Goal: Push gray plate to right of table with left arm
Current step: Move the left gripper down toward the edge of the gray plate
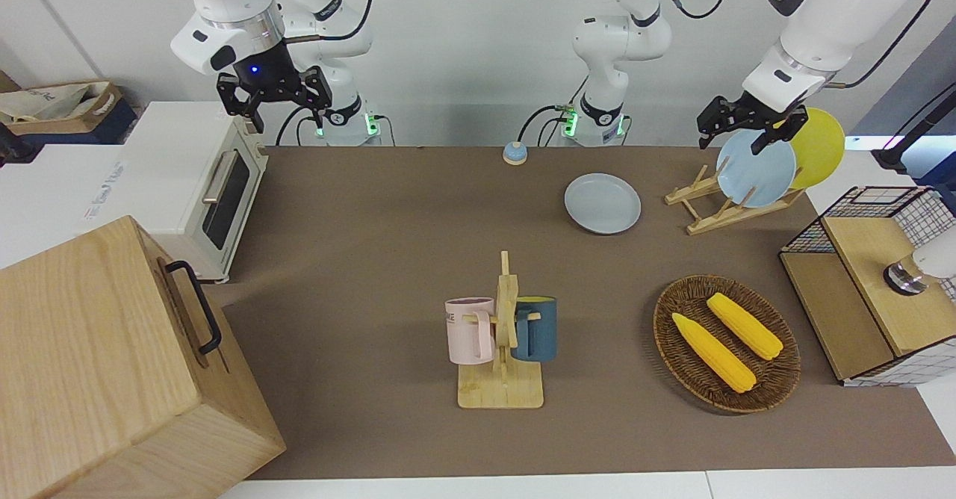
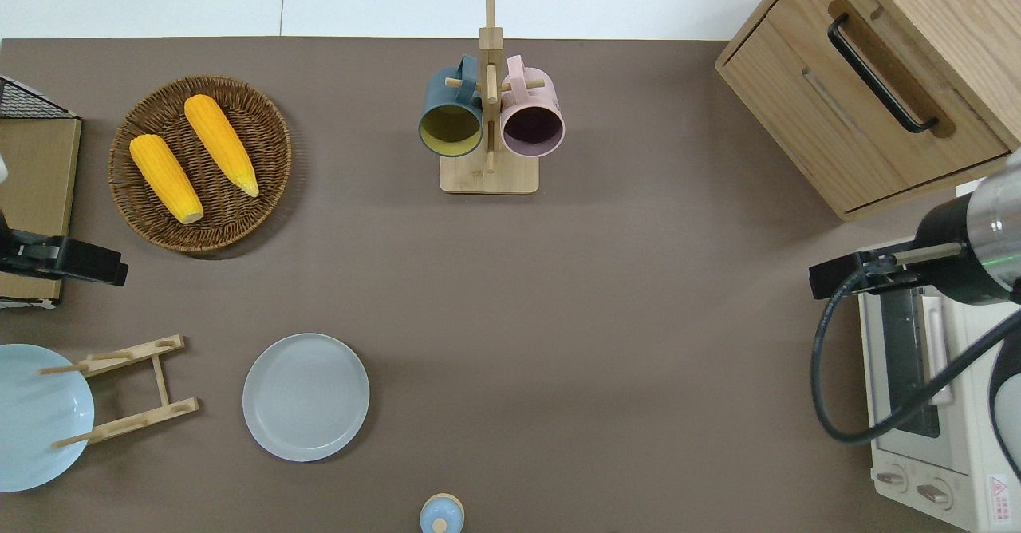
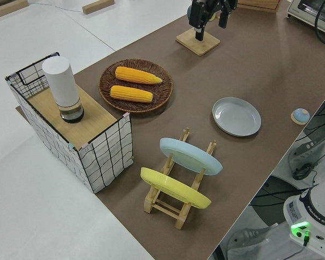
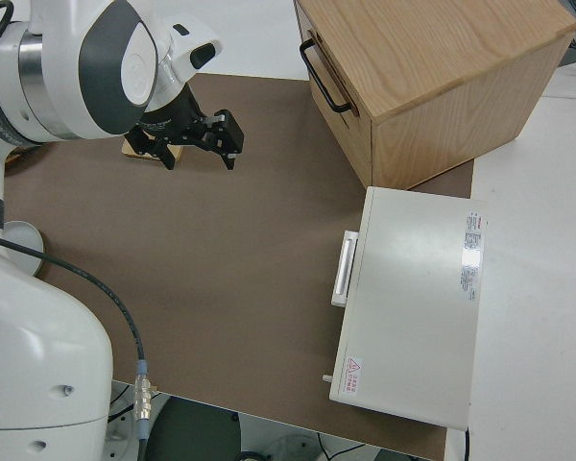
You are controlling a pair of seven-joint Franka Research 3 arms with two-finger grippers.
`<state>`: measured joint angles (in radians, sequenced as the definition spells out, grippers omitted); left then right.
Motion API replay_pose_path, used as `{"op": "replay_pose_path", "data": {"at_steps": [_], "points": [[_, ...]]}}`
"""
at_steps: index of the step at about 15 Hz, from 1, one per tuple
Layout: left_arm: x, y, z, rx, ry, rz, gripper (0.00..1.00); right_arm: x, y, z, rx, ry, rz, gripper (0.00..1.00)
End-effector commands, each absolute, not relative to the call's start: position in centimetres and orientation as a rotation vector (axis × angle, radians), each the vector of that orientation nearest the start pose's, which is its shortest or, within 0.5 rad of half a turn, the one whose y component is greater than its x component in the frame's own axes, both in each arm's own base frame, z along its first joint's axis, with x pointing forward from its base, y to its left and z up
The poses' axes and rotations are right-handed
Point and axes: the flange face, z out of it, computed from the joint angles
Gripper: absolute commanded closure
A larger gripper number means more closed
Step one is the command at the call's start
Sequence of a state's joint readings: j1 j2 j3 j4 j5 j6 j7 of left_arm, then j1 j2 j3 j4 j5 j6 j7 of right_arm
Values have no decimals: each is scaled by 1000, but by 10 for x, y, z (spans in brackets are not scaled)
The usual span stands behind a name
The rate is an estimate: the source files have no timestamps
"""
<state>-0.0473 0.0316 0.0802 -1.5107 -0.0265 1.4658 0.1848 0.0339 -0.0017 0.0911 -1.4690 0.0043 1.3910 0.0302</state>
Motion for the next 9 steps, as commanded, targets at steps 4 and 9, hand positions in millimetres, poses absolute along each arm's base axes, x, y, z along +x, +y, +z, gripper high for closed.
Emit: {"op": "replay_pose_path", "data": {"at_steps": [4,9], "points": [[555,11,626,-3164,231,97,7,527,64,661,-3130,-142,126,17],[558,11,619,-3164,228,119,7,527,65,660,-3130,-147,128,17]]}}
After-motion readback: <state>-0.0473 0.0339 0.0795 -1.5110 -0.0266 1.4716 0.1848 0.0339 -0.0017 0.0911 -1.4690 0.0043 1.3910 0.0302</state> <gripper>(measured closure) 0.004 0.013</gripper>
